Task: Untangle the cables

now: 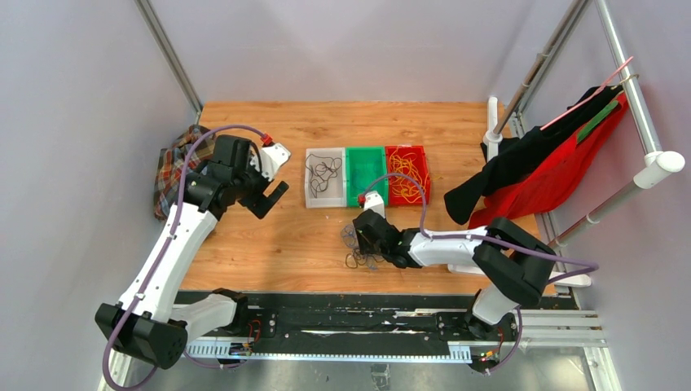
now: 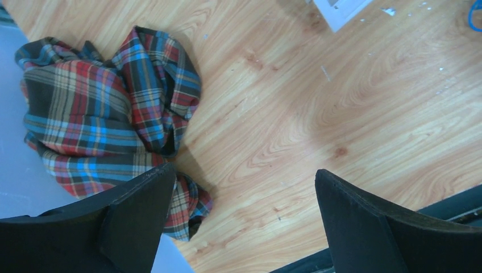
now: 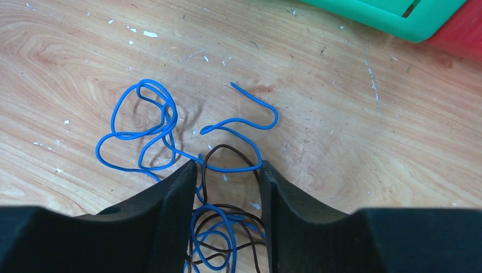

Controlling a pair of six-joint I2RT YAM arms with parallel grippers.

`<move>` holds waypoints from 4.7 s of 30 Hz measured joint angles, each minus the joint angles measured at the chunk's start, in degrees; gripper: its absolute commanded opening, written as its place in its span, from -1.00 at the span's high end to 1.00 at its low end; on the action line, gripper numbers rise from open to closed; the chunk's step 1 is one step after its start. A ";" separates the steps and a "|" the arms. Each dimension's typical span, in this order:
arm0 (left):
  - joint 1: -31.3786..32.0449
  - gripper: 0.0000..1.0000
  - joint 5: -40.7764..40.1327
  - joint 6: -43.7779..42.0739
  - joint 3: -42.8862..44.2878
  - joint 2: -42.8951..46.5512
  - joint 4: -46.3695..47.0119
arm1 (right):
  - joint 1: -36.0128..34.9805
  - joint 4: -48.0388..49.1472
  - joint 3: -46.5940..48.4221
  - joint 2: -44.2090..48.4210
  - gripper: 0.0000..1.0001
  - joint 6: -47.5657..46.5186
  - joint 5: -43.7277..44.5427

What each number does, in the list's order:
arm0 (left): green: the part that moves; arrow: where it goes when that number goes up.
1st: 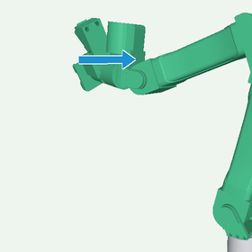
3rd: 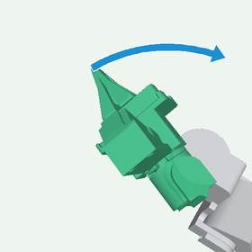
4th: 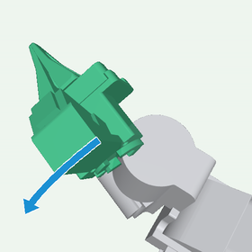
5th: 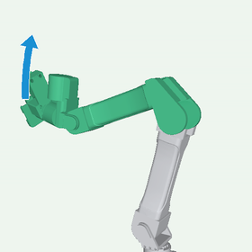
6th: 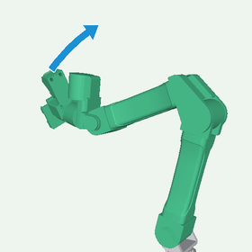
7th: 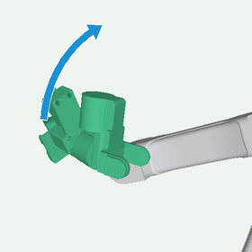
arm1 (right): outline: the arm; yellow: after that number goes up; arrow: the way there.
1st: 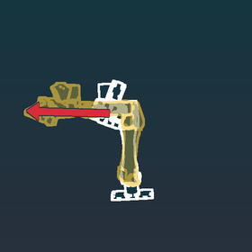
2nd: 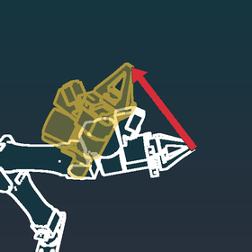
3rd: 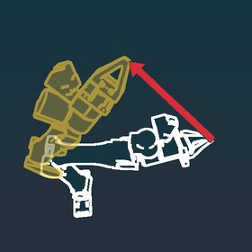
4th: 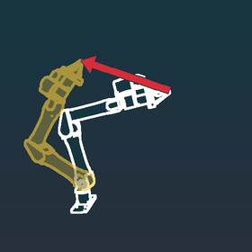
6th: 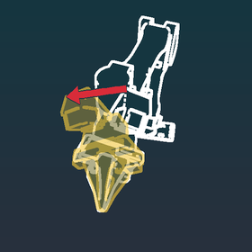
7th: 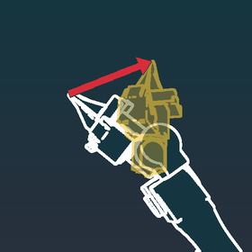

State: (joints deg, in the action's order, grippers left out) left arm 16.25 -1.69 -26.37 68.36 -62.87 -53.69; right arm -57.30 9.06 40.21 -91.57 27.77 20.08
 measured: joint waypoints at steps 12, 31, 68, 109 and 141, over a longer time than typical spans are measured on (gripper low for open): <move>0.00 -0.96 7.96 -0.24 -0.02 -0.74 -2.10 | -0.87 -1.81 -1.11 6.08 0.92 -0.17 -4.72; 0.00 -0.88 25.70 2.36 -1.73 -8.35 -2.25 | -2.29 8.31 2.25 8.20 0.99 0.11 -13.22; 2.25 -0.83 23.96 8.11 -0.68 -14.73 5.95 | -0.02 -7.26 -0.28 10.38 0.19 -6.23 -3.43; 3.39 -0.61 42.58 10.43 -4.50 -10.78 3.23 | 0.22 16.04 0.79 10.38 0.99 -2.19 -18.51; 3.50 0.99 43.63 13.86 -3.80 -4.48 2.34 | -5.33 22.60 2.08 12.44 0.76 -3.63 -6.34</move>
State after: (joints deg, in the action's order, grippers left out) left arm 19.75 41.93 -12.51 64.55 -67.35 -51.35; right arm -62.63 31.66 42.28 -79.13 24.14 13.74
